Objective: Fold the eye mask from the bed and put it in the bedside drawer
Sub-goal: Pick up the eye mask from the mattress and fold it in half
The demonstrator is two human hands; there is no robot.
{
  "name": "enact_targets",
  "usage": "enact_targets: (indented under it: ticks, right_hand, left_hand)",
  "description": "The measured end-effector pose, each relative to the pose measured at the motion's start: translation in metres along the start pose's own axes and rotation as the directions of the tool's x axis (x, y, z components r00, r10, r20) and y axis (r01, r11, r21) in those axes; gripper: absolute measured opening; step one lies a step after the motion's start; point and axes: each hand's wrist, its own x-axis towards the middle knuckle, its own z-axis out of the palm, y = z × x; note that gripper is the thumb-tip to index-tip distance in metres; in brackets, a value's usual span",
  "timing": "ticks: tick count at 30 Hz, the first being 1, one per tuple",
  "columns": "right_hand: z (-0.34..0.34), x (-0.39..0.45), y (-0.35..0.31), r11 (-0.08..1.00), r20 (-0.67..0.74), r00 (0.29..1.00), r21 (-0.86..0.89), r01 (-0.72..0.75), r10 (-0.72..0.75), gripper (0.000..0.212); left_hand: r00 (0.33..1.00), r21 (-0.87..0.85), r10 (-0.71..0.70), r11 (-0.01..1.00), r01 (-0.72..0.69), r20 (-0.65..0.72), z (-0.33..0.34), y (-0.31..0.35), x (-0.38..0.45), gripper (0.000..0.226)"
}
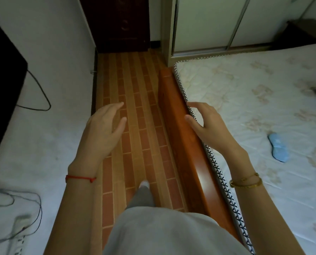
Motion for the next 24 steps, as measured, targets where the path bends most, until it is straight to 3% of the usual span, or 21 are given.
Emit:
enact_targets:
  ticks: [6, 12, 19, 24]
  right_hand:
    - [0.007, 0.056, 0.035, 0.983, -0.103, 0.978, -0.018, -0.183, 0.18, 0.043]
    - [0.006, 0.105, 0.053, 0.917, -0.254, 0.886, 0.009, -0.398, 0.387, 0.045]
    - [0.013, 0.135, 0.057, 0.787, -0.428, 0.693, 0.073, -0.613, 0.58, 0.045]
    - [0.02, 0.129, 0.052, 0.661, -0.493, 0.532, 0.127, -0.739, 0.689, 0.045]
  left_hand:
    - [0.978, -0.054, 0.151, 0.988, -0.145, 0.142, 0.037, -0.005, 0.117, 0.046]
    - [0.89, -0.093, 0.37, 0.929, -0.358, 0.265, 0.069, 0.004, 0.243, 0.046]
    - [0.686, -0.197, 0.65, 0.757, -0.623, 0.328, 0.106, 0.027, 0.35, 0.045]
    - [0.509, -0.3, 0.772, 0.623, -0.722, 0.38, 0.137, 0.05, 0.386, 0.046]
